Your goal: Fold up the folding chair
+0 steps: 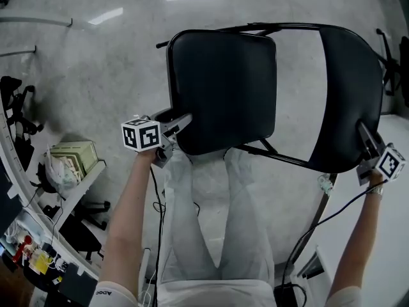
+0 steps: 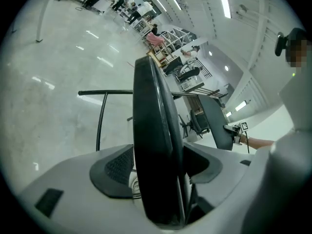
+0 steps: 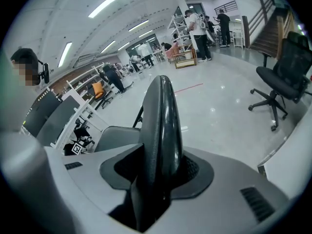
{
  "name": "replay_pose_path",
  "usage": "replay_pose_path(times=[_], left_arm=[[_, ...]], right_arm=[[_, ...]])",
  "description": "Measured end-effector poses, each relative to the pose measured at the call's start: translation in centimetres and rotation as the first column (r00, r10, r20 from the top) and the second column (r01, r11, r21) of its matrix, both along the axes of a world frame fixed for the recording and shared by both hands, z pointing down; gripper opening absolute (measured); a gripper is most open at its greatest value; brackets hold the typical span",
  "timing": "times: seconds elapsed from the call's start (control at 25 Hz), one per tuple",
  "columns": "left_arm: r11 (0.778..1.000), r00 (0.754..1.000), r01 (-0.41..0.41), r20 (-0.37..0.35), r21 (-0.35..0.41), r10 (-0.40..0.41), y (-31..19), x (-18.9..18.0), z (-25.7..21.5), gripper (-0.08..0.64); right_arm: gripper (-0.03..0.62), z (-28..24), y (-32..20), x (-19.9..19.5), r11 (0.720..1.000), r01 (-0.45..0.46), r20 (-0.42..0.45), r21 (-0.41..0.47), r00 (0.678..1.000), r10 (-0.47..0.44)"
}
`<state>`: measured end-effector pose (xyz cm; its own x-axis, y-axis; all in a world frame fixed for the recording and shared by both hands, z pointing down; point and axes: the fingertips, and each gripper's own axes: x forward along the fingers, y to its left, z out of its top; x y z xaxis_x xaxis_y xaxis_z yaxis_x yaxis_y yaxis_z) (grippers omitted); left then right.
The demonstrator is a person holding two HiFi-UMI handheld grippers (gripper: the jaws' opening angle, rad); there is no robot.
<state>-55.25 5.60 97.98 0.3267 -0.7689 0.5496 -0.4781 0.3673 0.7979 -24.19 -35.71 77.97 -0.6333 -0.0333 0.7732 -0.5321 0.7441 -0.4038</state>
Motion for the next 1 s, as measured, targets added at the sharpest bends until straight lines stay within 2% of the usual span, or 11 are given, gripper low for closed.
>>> replay_pose_path(times=[0.12, 0.28, 0.56, 0.84, 1.0], left_arm=[[0.999, 0.999, 0.025, 0.038, -0.031, -0.024, -1.8, 1.6, -0.9, 0.31], [0.998, 0.996, 0.017, 0.087, -0.065, -0.011, -3.5, 2.5, -1.9, 0.304], [0.994, 0.99, 0.045, 0.134, -0.097, -0.031, -4.4, 3.5, -3.0, 0.304], [0.995, 0.99, 0.061, 0.129, -0.078, -0.051, -4.9, 3.7, -3.3, 0.305], [0.99, 0.99, 0.115, 0.087, -0.08, -0.108, -4.2, 3.3, -3.2, 0.305]], right_arm=[[0.169, 1.0, -2.5, 2.1, 1.0, -0.013, 0.003, -0.008, 1.0, 0.013], [0.17, 2.1, -4.8, 3.5, 1.0, -0.006, 0.011, -0.022, 1.0, 0.006], [0.175, 2.7, -5.8, 4.9, 0.999, -0.011, 0.032, -0.048, 0.999, 0.012], [0.183, 2.8, -6.2, 4.8, 0.999, -0.022, 0.017, -0.026, 1.0, 0.023], [0.186, 2.3, -5.4, 4.2, 1.0, -0.016, 0.005, -0.011, 1.0, 0.016]])
